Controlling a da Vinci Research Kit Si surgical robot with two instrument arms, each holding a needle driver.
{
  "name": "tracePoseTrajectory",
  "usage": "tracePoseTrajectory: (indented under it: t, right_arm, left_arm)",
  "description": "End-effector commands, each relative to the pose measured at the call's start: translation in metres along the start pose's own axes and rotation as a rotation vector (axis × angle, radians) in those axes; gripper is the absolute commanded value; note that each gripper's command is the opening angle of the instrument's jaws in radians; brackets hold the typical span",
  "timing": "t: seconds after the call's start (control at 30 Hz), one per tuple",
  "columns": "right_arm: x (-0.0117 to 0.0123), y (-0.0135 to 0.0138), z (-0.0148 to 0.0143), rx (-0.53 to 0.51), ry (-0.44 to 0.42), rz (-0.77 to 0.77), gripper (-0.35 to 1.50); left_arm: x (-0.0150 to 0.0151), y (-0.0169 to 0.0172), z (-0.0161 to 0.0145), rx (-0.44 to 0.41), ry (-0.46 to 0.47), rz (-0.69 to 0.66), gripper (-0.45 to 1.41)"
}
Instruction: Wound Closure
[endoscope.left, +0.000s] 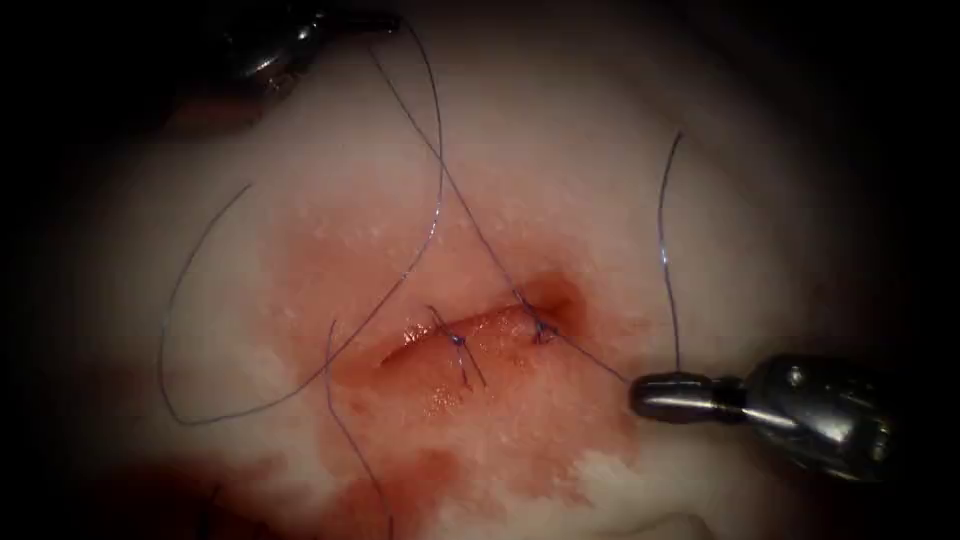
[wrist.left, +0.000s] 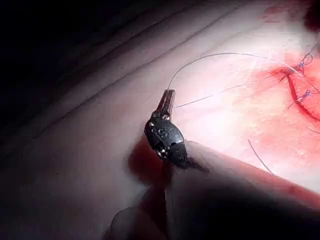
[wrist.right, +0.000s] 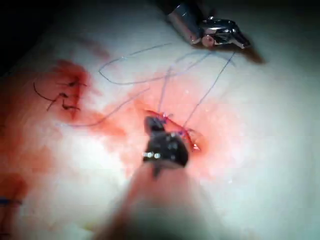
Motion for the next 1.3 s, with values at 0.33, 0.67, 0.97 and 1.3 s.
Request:
tracePoseTrajectory:
  t: [0.33, 0.67, 0.97, 1.3]
  right_arm:
    - [-0.0031, 0.0018, 0.0018, -0.018, 0.015, -0.023, -0.35]
    - [-0.0042, 0.0021, 0.0025, -0.023, 0.019, -0.039, -0.35]
    - [-0.0091, 0.001, 0.0021, -0.02, -0.031, -0.044, -0.35]
    - [-0.0121, -0.0002, 0.0018, -0.026, -0.043, -0.046, -0.35]
  left_arm:
    - [-0.0003, -0.0022, 0.0001, 0.018, -0.002, 0.002, -0.45]
    - [-0.0014, -0.0043, -0.0004, 0.055, -0.029, 0.016, -0.45]
    - [-0.0038, -0.007, -0.0015, 0.1, -0.061, 0.054, -0.45]
    - [-0.0053, -0.0085, -0.0025, 0.15, -0.096, 0.052, -0.45]
